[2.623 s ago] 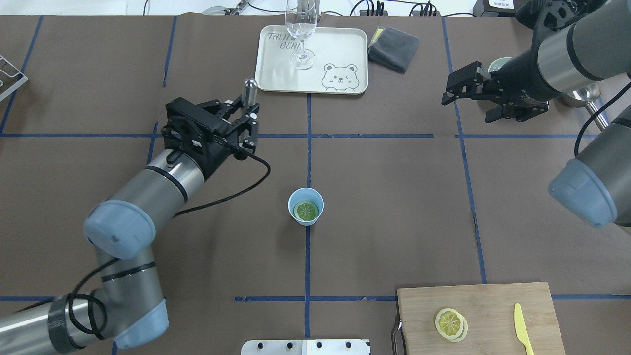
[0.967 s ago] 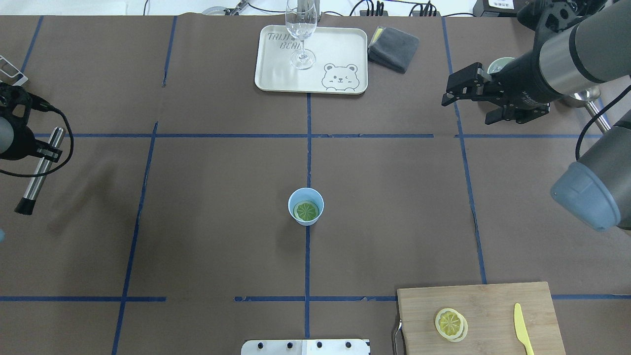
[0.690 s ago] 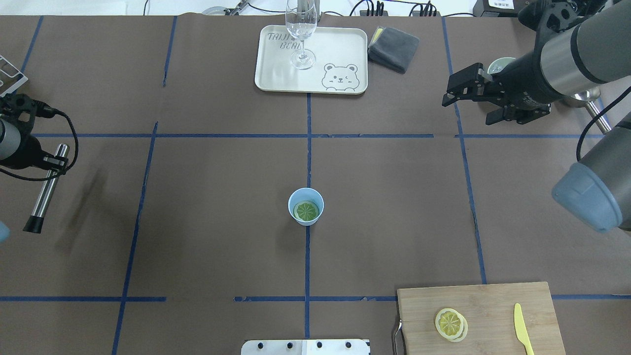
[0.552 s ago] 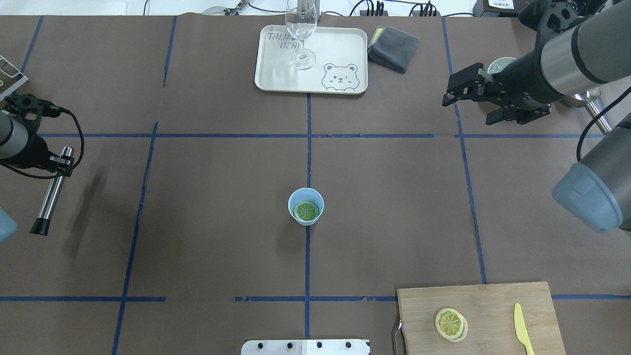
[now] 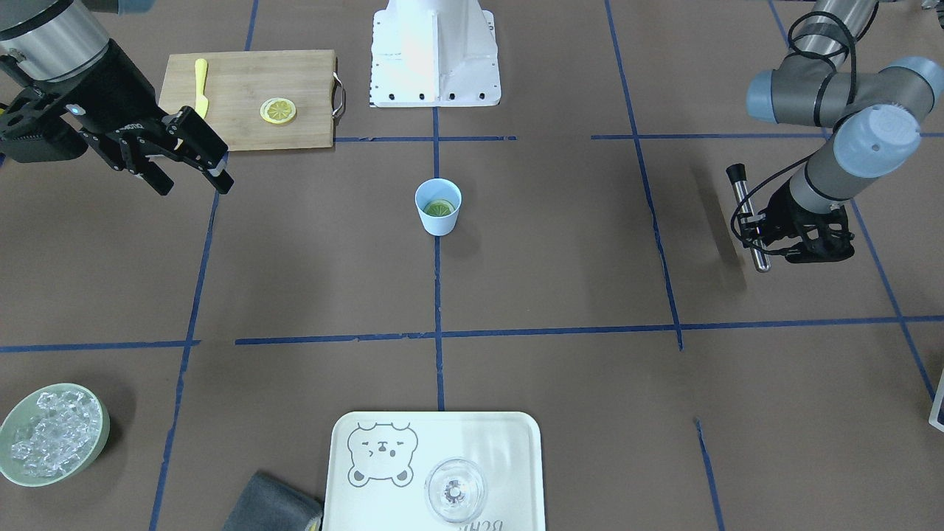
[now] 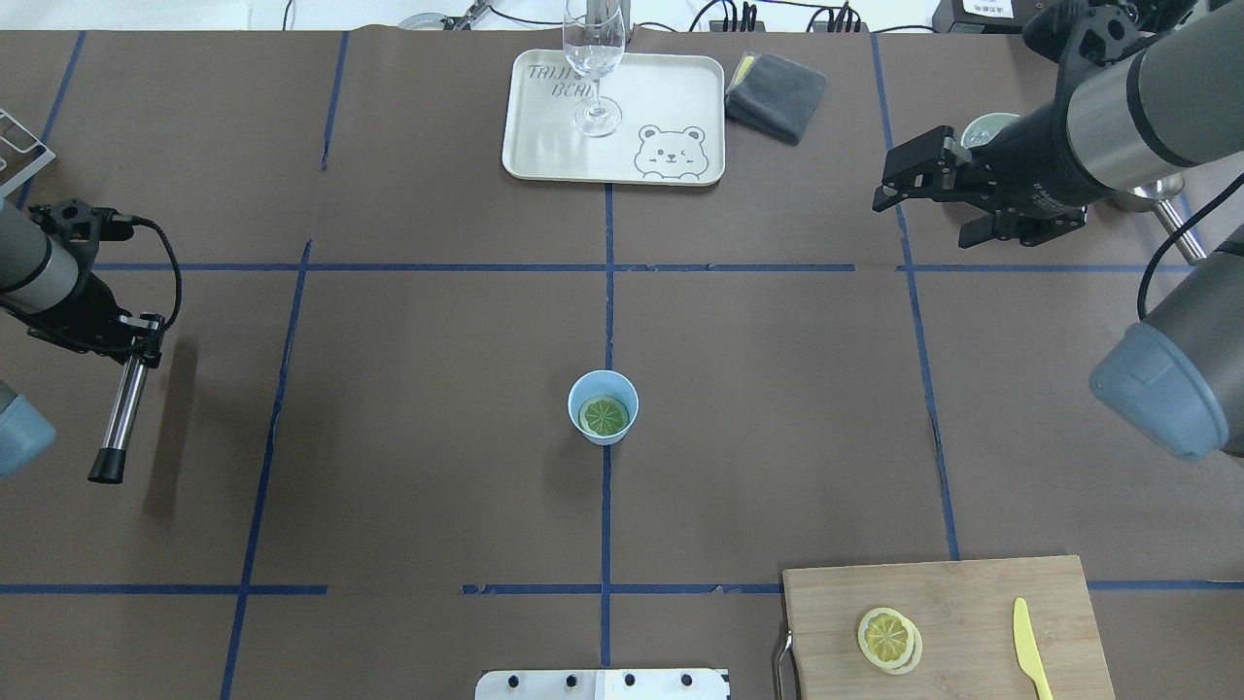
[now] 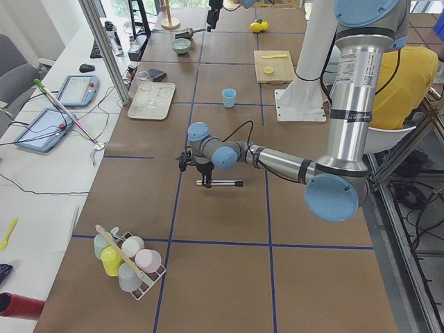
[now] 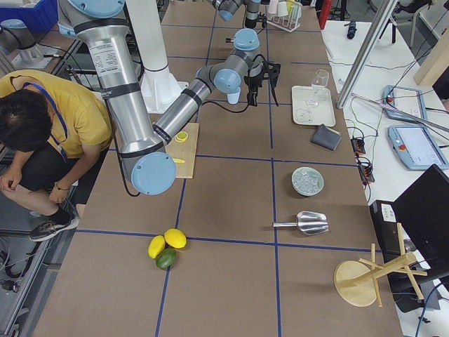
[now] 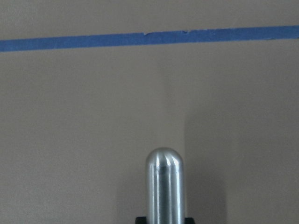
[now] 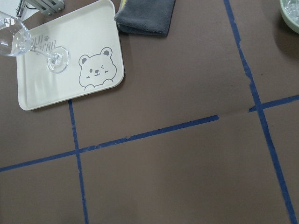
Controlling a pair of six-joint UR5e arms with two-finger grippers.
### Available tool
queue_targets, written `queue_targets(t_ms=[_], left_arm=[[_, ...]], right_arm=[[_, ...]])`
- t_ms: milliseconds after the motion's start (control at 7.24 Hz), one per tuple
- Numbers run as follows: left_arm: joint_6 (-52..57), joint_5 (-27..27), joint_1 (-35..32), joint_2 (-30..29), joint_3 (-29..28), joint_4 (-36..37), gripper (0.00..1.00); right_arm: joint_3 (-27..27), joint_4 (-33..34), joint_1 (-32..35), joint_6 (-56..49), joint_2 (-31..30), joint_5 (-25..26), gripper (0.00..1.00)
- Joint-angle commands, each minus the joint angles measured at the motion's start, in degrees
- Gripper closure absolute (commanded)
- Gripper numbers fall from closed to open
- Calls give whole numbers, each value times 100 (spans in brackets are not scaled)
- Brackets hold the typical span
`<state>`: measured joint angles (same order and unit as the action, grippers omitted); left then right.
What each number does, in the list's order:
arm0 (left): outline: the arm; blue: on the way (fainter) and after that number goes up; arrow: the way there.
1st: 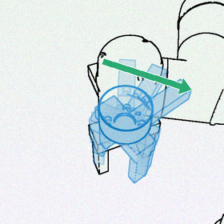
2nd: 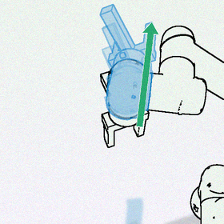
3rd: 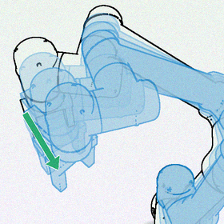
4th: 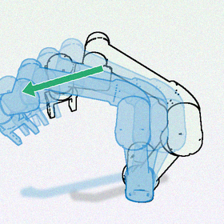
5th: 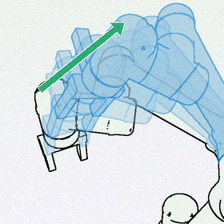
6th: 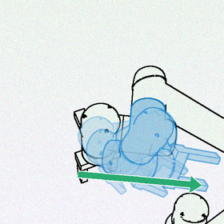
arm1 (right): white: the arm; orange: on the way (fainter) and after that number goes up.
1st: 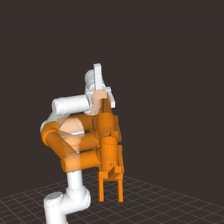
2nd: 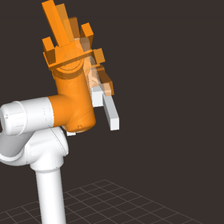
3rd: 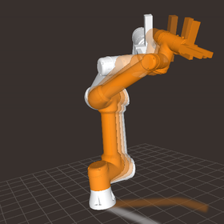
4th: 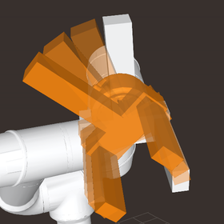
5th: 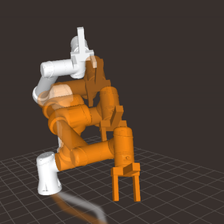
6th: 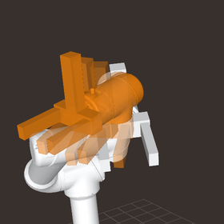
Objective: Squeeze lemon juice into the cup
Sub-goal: 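Lower the muddler onto the table with the left gripper and release it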
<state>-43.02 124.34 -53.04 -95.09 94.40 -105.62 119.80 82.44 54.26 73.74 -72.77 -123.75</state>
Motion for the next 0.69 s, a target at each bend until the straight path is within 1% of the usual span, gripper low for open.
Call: queue_targets(t_ms=[0, 552], left_arm=[[-31, -7, 22, -71, -62, -46, 100], [-13, -24, 83, -159, -45, -38, 100]], right_arm=[[-9, 0, -3, 0, -1, 0, 0], [-9, 0, -3, 0, -9, 0, 0]])
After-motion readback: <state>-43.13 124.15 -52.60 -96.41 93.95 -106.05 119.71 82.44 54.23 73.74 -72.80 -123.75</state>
